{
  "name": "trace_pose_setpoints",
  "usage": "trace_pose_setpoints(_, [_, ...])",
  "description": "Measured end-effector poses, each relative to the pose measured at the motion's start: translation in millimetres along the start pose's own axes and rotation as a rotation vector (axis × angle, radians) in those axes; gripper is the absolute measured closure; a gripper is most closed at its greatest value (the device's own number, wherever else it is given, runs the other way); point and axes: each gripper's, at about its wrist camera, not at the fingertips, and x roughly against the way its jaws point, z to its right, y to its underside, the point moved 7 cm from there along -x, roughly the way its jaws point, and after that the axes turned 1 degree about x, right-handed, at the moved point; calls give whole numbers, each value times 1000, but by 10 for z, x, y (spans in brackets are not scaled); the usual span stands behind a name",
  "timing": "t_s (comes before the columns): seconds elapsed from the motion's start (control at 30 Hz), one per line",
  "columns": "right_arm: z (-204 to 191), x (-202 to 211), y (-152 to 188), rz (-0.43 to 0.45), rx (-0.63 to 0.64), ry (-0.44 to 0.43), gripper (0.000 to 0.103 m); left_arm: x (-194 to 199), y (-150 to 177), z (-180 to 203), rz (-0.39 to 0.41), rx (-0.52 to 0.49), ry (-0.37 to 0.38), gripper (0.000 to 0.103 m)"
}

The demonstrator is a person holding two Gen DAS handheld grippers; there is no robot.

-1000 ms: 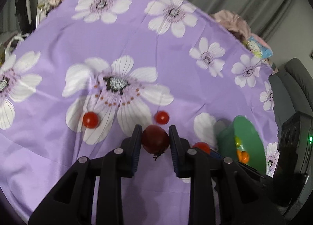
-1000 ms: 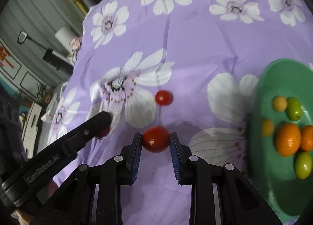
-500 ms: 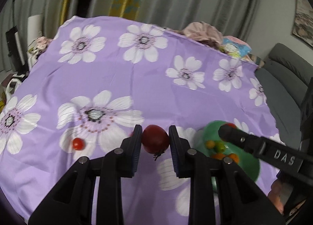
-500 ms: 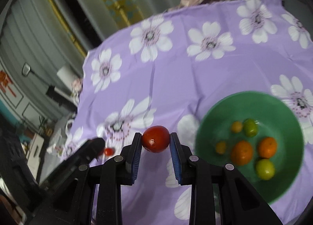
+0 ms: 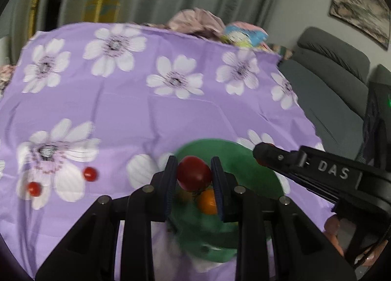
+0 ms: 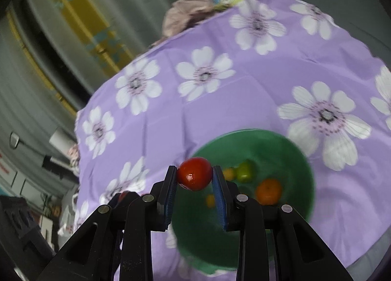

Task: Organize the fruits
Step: 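Carry the tomato over the bowl and open the right gripper, then move the right gripper to another cherry tomato on the cloth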

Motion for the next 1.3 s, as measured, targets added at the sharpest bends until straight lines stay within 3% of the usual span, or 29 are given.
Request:
trace_pose_setpoints(0.13, [249, -45, -37, -17, -57, 44, 72, -209, 117, 160, -73, -1, 45, 76])
trace_pose_setpoints(0.33, [470, -115, -36, -46, -106, 84, 72, -411, 297, 329, -143, -43, 46, 76])
trace_pose_setpoints(0.7, [648, -163, 1, -76, -138, 137, 72, -511, 397, 364, -187, -37, 65, 76])
trace_pose_setpoints(0.93, [632, -150, -9, -80, -127, 148, 71, -516, 382, 336, -188, -33, 59, 74])
trace_pose_setpoints(1.1, [555, -128, -25, -62, -109, 127, 56, -385, 317, 298, -152, -37, 58, 60])
trace_pose_setpoints(1.3, [404, -83, -55, -29, -66, 106, 52, -177, 196, 107, -108, -20, 22, 53])
